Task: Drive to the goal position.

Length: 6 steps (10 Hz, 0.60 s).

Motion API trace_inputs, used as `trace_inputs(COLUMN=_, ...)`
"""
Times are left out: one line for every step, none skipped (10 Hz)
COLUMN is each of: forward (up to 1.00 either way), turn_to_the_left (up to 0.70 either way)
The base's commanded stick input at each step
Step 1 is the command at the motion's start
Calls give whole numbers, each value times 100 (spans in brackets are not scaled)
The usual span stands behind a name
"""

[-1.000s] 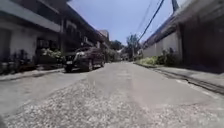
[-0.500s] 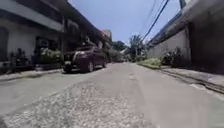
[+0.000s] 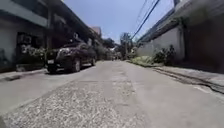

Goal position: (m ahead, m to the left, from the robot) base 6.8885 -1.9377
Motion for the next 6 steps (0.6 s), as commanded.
trace_inputs(forward=100, turn_to_the_left=-25)
trace_inputs(forward=100, turn_to_the_left=-39)
trace_inputs(forward=100, turn_to_the_left=-39)
trace_inputs(forward=100, turn_to_the_left=-16)
trace_inputs(forward=100, turn_to_the_left=1)
trace_inputs(forward=100, turn_to_the_left=1)
